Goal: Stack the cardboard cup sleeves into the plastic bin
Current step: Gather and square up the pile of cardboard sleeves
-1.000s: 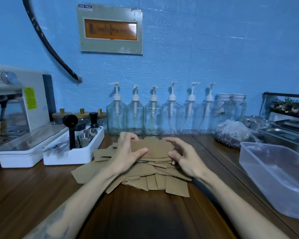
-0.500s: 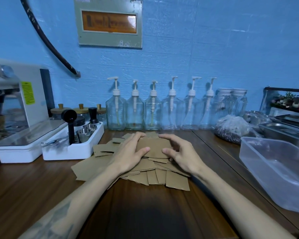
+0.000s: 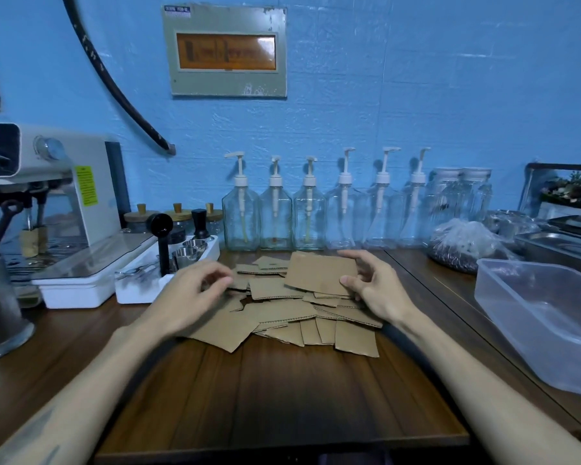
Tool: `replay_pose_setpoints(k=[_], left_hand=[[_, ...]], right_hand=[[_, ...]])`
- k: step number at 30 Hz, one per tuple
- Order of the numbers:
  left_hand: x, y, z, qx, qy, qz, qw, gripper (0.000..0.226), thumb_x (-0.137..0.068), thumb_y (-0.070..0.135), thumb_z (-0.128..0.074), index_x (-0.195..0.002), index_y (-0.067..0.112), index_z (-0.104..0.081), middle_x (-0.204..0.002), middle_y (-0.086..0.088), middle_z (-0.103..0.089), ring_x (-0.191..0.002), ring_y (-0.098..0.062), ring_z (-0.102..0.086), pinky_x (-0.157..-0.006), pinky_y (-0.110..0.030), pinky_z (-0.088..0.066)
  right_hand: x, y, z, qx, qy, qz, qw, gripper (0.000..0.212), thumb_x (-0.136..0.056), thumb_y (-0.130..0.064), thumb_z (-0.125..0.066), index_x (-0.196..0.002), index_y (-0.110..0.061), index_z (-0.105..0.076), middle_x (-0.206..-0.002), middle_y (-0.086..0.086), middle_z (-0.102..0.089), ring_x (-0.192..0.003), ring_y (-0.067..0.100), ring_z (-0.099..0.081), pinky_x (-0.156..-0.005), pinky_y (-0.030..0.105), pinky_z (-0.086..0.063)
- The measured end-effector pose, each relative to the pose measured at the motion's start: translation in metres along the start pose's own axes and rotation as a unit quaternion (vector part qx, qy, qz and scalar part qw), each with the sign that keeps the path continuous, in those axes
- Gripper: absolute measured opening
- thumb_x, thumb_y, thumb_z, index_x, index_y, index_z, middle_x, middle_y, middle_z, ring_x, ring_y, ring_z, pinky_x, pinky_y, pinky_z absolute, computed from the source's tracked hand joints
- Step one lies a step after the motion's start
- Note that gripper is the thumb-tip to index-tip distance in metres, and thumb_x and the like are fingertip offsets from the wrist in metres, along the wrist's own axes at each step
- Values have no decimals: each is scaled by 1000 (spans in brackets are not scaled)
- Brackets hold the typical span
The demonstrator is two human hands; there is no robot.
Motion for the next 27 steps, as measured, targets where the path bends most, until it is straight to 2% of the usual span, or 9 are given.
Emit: replay_pose_setpoints(k=[4,6,10,13,15,21,23,25,27], left_hand=[[33,-19,10,40,-88,30,995,46,-76,74,-60,-109,42,-67,-108,23,-56,-108,5,-53,-95,-23,-43],[42,-23,9,23,-131,51,990,57,-68,78,-65,-114,45,-64,-114,23,-49,-115,6,-46,-98,-22,-38],[43,-21,6,18,-146,68,987,56,-67,67,-76,-114,41,-62,-117,17,-46,-116,1,-43,-99,-25,-38],[43,-18,5,45,-121,78,989,51,-64,57,-82,-105,36,-60,-113,14,-51,-109,-2,-49,-90,-23,-41],[43,-18,6,89,-101,94,986,48,-64,49,-86,-99,32,-58,-108,11,-58,-100,-5,-57,-80,-23,-46],[38,-15,9,176,-79,88,977,37,-68,30,-84,-94,19,-60,-95,-6,-67,-83,-13,-61,-74,-28,-49],[37,-13,11,210,-70,90,971,32,-72,19,-84,-95,14,-62,-95,-9,-68,-83,-15,-61,-76,-30,-49],[35,-11,14,225,-49,88,969,29,-76,10,-81,-98,13,-61,-95,-5,-66,-82,-12,-58,-74,-27,-47],[33,-8,17,218,-28,80,972,31,-80,4,-77,-103,14,-58,-99,-3,-60,-80,-8,-56,-71,-24,-47]], right_hand=[[3,-1,0,11,-1,-4,1000,44,-91,-13,-69,-123,-42,-59,-80,28,-64,-59,15,-60,-74,37,-58],[3,-3,-1,13,-4,-5,1000,44,-91,-13,-69,-122,-43,-59,-79,27,-65,-59,15,-60,-72,35,-59],[4,-10,-6,23,-7,1,1000,44,-90,-13,-70,-120,-45,-60,-82,22,-69,-57,14,-61,-69,30,-57],[5,-16,-15,29,-14,0,999,43,-91,-12,-69,-122,-41,-61,-99,27,-66,-70,35,-67,-70,43,-61],[6,-17,-18,33,-11,-3,999,43,-91,-12,-69,-123,-40,-61,-100,29,-65,-75,39,-67,-71,47,-60],[7,-13,-15,10,-1,-17,1000,45,-91,-11,-69,-120,-44,-58,-79,26,-65,-58,16,-60,-70,34,-55],[7,-12,-15,2,-1,-22,1000,45,-91,-11,-69,-122,-42,-58,-75,24,-63,-58,15,-60,-80,36,-53],[6,-10,-16,-2,-4,-28,1000,44,-91,-12,-68,-125,-38,-59,-69,24,-61,-57,14,-60,-96,44,-49],[6,-9,-15,-9,-3,-31,999,44,-91,-12,-68,-125,-38,-59,-66,17,-59,-55,13,-59,-102,49,-45]])
Point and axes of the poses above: each hand's wrist, its own x-axis away from the middle knuckle, its own z-axis out of the back of the hand, y = z × x, the point moved 3 cm from there along -x, towards the middle knuckle
